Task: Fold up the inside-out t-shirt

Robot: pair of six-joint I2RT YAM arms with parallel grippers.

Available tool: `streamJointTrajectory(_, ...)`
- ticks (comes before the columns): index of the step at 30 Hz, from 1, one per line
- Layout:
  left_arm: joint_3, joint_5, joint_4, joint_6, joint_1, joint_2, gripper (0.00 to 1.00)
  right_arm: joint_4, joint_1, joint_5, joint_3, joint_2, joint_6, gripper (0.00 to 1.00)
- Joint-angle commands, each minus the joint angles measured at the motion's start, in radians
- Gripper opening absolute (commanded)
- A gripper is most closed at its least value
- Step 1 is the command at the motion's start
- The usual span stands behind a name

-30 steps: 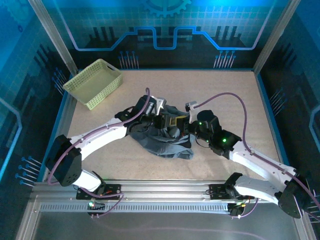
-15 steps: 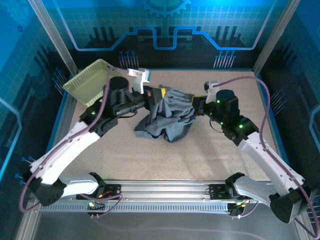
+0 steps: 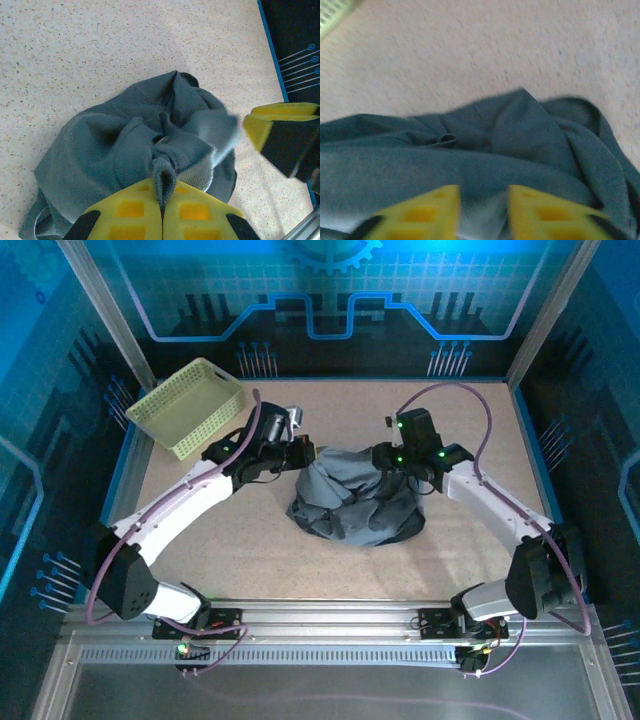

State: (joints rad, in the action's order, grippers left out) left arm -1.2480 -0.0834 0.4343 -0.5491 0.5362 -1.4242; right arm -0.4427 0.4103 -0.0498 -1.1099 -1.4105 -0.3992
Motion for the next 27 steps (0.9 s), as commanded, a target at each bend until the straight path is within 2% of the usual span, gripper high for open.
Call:
streamJointTrajectory(1,-0.012,-0.013,-0.028,-0.016,0.001,0.088,0.0,-0.024,0.003,-0.015,-0.015,0.085,-0.011,0.66)
streamJointTrajectory(5,0.037,-0.005,-0.042,-0.02,-0.004,0.09,0.0,-0.048,0.07,-0.046,0.076,0.132,-0.059,0.78)
streamJointTrajectory(10,0.092,-0.003,-0.075,-0.047,-0.016,0.103,0.0,-0.044,0.233,-0.102,0.211,0.156,-0.182,0.83)
streamJointTrajectory(13,0.086,0.002,-0.074,-0.052,-0.026,0.106,0.0,0.023,0.354,-0.13,0.279,0.166,-0.245,0.87)
streamJointTrajectory(16,0.074,0.012,-0.083,-0.059,-0.035,0.114,0.0,0.067,0.411,-0.134,0.289,0.096,-0.28,0.89)
streamJointTrajectory(19,0.053,0.013,-0.085,-0.079,-0.053,0.127,0.0,0.047,0.434,-0.233,0.271,-0.027,-0.299,0.86)
streamJointTrajectory(21,0.035,0.011,-0.083,-0.094,-0.075,0.145,0.0,0.044,0.436,-0.275,0.271,-0.082,-0.302,0.78)
streamJointTrajectory(24,-0.008,0.02,-0.063,-0.09,-0.116,0.179,0.0,0.019,0.435,-0.357,0.278,-0.101,-0.297,0.5)
streamJointTrajectory(27,-0.062,0.056,-0.025,-0.071,-0.17,0.224,0.0,-0.094,0.427,-0.513,0.257,-0.053,-0.286,0.19)
